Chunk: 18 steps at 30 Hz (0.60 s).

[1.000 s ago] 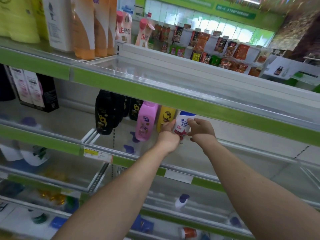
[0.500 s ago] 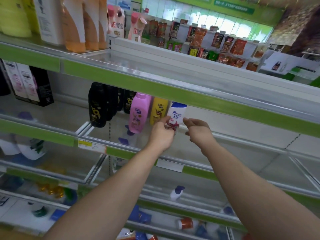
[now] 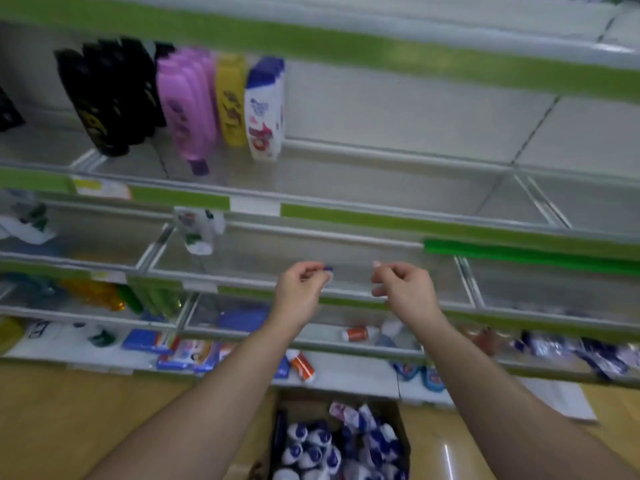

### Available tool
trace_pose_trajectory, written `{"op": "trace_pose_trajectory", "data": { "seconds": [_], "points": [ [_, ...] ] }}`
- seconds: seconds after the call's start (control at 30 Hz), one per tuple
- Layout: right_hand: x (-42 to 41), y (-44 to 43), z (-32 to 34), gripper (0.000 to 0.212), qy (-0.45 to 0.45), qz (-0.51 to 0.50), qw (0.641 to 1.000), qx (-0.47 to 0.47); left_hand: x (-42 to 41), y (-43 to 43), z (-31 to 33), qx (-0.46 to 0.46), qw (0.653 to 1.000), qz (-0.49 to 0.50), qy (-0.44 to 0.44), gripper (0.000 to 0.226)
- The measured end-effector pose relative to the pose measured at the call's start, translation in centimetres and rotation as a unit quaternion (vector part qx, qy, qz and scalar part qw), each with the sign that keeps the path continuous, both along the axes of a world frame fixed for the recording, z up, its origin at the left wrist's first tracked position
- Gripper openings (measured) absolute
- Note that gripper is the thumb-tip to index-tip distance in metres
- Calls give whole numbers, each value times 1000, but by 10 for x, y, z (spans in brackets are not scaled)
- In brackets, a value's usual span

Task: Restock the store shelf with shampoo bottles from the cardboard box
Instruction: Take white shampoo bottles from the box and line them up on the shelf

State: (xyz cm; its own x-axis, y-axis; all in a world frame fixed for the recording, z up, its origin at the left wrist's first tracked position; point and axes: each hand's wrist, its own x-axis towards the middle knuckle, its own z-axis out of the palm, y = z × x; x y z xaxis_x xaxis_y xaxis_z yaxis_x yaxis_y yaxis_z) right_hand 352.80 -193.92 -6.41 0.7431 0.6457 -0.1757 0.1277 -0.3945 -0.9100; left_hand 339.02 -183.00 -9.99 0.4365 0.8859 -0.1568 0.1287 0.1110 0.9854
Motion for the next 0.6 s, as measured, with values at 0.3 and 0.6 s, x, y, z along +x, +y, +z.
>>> {"op": "trace_pose_trajectory", "data": {
  "seconds": [0.3,0.6],
  "points": [
    [46,-121,-138,24,70,34,987,-139,36,-136,-121,-68,979,-28,189,21],
    [70,-175,-296,32,122,24,967,-222,44,-175,-258,-121,949,-55,286,8]
  ]
}}
